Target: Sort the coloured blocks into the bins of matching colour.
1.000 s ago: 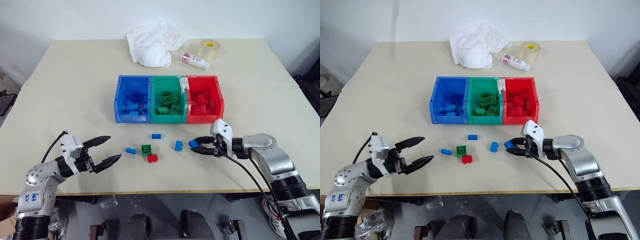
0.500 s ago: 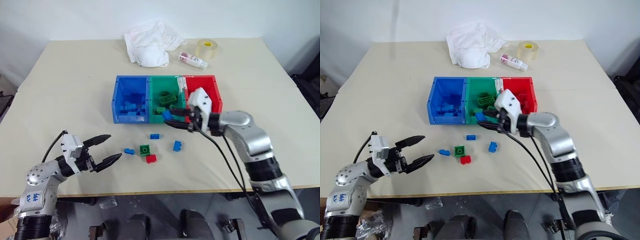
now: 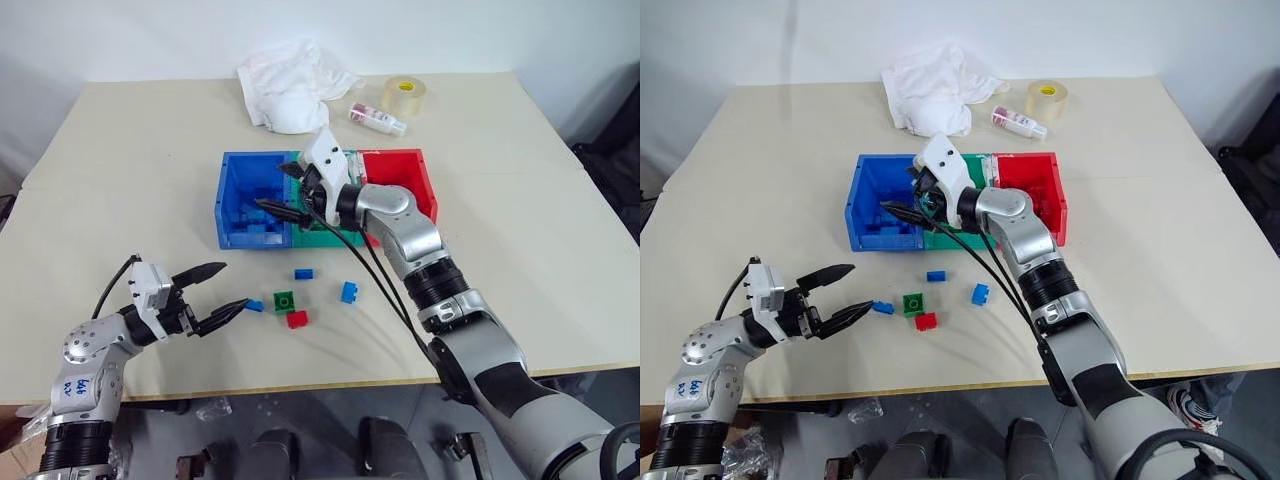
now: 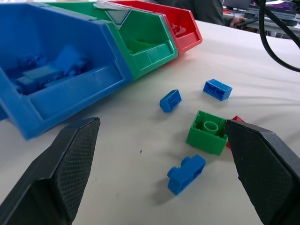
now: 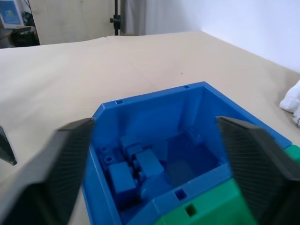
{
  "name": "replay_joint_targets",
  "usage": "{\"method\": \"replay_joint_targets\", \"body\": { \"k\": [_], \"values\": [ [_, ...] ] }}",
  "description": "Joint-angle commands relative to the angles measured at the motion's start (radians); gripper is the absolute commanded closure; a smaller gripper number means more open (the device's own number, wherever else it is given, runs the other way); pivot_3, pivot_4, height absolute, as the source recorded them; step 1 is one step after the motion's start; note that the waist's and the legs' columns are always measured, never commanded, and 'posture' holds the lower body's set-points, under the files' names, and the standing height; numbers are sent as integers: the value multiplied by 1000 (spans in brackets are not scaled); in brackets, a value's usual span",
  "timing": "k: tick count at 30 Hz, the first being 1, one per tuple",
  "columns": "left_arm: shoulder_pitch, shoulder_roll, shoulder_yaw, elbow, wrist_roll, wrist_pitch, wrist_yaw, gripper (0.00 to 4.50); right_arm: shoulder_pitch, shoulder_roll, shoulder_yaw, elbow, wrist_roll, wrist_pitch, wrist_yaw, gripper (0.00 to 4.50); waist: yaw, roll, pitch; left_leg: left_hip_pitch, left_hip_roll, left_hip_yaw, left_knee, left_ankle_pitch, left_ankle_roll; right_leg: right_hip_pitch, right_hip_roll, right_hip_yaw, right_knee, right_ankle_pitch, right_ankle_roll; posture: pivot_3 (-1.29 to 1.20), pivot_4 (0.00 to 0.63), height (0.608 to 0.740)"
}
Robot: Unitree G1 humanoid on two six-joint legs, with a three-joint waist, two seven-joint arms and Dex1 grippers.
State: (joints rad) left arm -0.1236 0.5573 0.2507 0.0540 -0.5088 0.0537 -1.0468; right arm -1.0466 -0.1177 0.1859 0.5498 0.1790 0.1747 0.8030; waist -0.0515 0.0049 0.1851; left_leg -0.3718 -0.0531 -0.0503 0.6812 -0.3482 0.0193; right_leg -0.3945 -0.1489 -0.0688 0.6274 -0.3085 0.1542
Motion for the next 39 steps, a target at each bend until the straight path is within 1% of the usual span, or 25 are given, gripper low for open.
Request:
{"method": "replay_joint_targets", "body": {
  "k": [1, 5, 8, 9, 11, 13, 15, 17, 19, 23, 27, 33, 37, 39],
  "values": [
    [-14, -1, -1, 4, -4, -19, -8, 0, 76, -62, -17, -182, 42, 30, 84, 32, -1, 0, 0, 0, 0, 0, 0, 0, 0, 0, 0, 0, 0, 0, 0, 0, 150, 740],
    [-36, -5, -12, 28, -1, -23, -17, 0, 229, -189, -12, -429, 110, 135, 204, 32, 0, 0, 0, 0, 0, 0, 0, 0, 0, 0, 0, 0, -1, 0, 0, 0, 150, 740],
    [-51, -5, -21, 53, 3, -31, -28, 0, 347, -297, -53, -581, 181, 202, 267, 32, 8, 0, 0, 0, 0, 1, 0, 0, 0, 0, 0, 0, -1, 0, 0, 0, 150, 740],
    [-54, -4, -23, 59, 4, -34, -31, 0, 386, -338, -63, -625, 202, 222, 290, 32, 13, 0, 0, 0, 0, 1, 0, 0, 0, 1, 0, 0, -1, 0, 0, 0, 150, 740],
    [-62, -2, -25, 74, 5, -39, -36, 0, 491, -459, -101, -713, 234, 274, 342, 32, 24, 0, 0, 0, 0, 1, 0, 0, 0, 1, 0, 1, -2, 0, 0, 0, 150, 740],
    [-65, 0, -25, 82, 6, -43, -40, 0, 561, -538, -134, -763, 253, 307, 349, 32, 28, 0, 0, 0, 0, 2, 1, 0, 1, 1, -1, 1, -3, 0, 0, 0, 150, 740],
    [-66, 5, -23, 88, 5, -45, -46, 0, 620, -594, -178, -794, 273, 332, 345, 32, 32, 0, 0, 0, 0, 3, 1, 0, 1, 2, -1, 1, -4, 0, 0, 0, 150, 740],
    [-64, 13, -16, 96, 3, -47, -55, 0, 710, -673, -240, -825, 290, 352, 365, 32, 37, 0, 0, 0, 1, 4, 2, 0, 1, 2, 0, 2, -5, 0, 0, 0, 150, 740],
    [-61, 19, -12, 101, 2, -49, -61, 0, 764, -719, -273, -843, 302, 361, 373, 32, 43, 0, 0, 0, 1, 5, 1, 0, 1, 2, 0, 1, -6, 0, 0, 0, 150, 740],
    [-58, 22, -11, 99, 1, -50, -60, 0, 783, -738, -283, -851, 312, 367, 359, 32, 48, 0, 0, 0, 2, 8, 2, 0, 1, 2, 0, 2, -7, 0, 0, 0, 150, 740],
    [-60, 19, -11, 96, 2, -50, -57, 0, 748, -717, -244, -839, 295, 377, 334, 32, 52, 0, 0, 0, 2, 7, 2, 0, 1, 2, 0, 2, -7, 0, 0, 0, 150, 740],
    [-37, 1, -9, 49, -3, -46, -20, 0, 644, -607, -102, -771, 211, 378, 242, 32, 50, 0, 0, 0, 2, 6, 2, 0, 1, 2, 0, 2, -6, 0, 0, 0, 150, 740],
    [-6, -7, -9, 15, -6, -39, 0, 0, 590, -536, -9, -703, 153, 366, 217, 32, 49, 0, 0, 0, 2, 6, 2, 0, 1, 2, 0, 2, -6, 0, 0, 0, 150, 740],
    [-1, -10, -9, 7, -6, -37, 10, 0, 572, -508, 14, -675, 138, 347, 215, 32, 50, 0, 0, 0, 2, 6, 2, 0, 1, 2, 0, 1, -6, 0, 0, 0, 150, 740]
  ]
}}
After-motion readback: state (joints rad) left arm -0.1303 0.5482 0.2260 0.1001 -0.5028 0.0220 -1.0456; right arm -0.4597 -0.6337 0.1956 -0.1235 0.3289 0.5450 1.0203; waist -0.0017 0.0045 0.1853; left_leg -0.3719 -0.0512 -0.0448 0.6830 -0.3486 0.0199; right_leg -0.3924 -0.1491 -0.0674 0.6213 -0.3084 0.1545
